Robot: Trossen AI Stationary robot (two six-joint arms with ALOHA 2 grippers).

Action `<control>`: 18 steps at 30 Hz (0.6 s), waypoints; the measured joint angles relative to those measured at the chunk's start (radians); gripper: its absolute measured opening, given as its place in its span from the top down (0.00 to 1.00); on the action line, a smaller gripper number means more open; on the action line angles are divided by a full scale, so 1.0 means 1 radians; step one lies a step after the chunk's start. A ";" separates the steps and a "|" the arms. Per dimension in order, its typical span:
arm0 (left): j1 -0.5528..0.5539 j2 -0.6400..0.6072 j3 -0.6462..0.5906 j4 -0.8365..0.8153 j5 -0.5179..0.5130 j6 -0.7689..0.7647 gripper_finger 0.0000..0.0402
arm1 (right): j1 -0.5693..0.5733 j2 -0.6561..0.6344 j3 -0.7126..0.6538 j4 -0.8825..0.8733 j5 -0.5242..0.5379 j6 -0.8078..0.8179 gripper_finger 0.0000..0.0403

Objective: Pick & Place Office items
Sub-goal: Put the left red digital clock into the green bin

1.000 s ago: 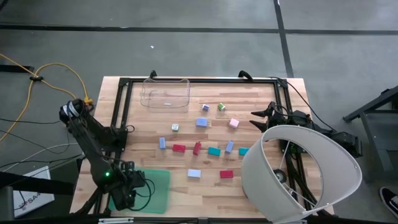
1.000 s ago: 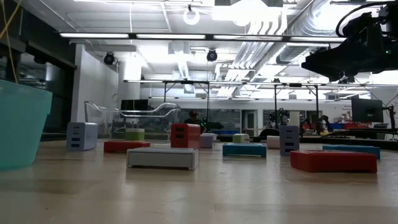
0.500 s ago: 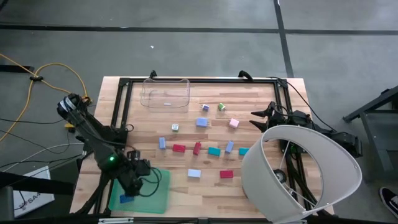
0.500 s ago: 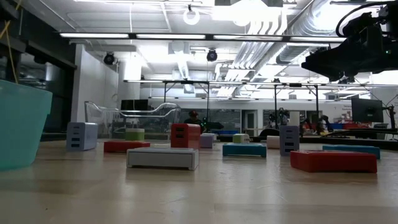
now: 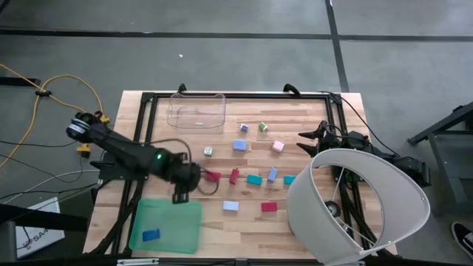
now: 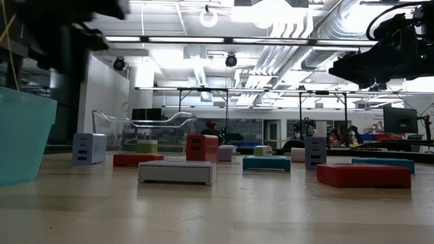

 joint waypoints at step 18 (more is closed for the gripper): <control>0.238 0.173 0.000 0.225 0.086 0.278 0.54 | 0.000 0.000 0.000 0.000 0.000 0.000 0.56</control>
